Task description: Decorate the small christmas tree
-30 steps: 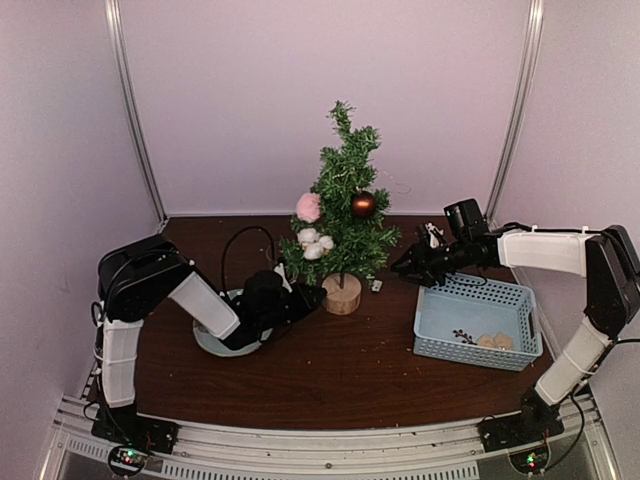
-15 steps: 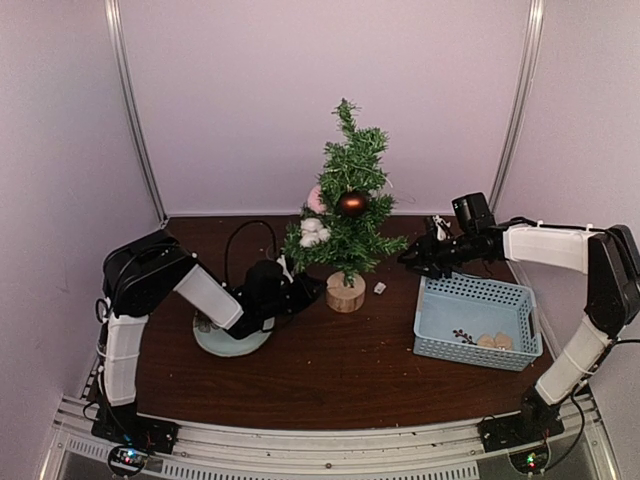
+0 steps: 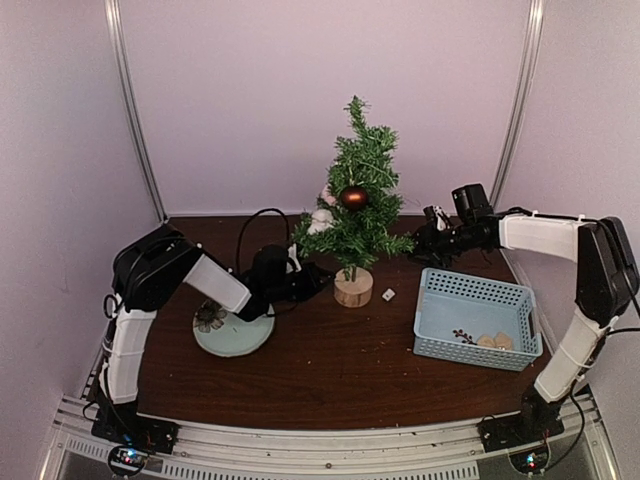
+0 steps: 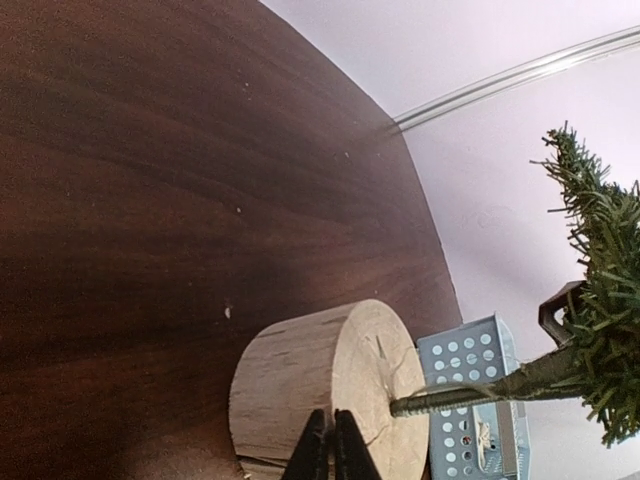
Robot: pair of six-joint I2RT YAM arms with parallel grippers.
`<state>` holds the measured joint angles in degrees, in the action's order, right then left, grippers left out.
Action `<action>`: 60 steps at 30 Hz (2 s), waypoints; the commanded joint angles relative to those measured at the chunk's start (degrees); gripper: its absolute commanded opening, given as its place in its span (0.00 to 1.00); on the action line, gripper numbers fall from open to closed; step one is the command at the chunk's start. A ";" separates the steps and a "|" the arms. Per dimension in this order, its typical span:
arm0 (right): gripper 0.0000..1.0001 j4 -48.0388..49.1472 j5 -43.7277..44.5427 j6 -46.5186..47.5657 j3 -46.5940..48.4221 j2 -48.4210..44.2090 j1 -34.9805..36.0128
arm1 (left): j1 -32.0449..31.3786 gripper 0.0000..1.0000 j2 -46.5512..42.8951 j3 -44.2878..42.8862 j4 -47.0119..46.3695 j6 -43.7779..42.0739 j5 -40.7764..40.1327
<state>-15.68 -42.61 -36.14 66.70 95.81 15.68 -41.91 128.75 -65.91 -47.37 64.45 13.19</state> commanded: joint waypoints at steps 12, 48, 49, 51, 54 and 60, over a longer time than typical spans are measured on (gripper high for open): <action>0.36 4.17 0.36 -0.61 7.53 11.44 -1.18 | 3.16 0.08 -2.14 0.74 6.28 -4.38 1.40; 0.33 10.12 -4.57 -5.47 10.67 22.82 7.29 | -3.97 0.31 -5.33 6.26 -1.06 1.18 -6.37; 0.33 10.34 -4.66 -5.66 10.51 22.98 7.46 | -3.97 0.31 -5.13 6.16 -1.12 1.21 -6.34; 0.31 10.65 -4.83 -6.05 10.28 23.16 7.73 | -3.97 0.31 -4.95 6.02 -1.16 1.13 -6.47; 0.29 11.35 -4.94 -6.60 9.88 23.19 8.08 | -3.92 0.30 -4.51 5.71 -1.36 1.40 -6.43; 0.27 14.08 -5.36 -8.83 8.08 23.07 9.04 | -3.38 0.28 -3.87 6.83 -2.72 3.23 -7.52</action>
<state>-5.15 -46.70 -43.35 75.79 118.04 23.49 -45.69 123.94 -58.87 -45.89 66.43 6.96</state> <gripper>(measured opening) 0.278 0.292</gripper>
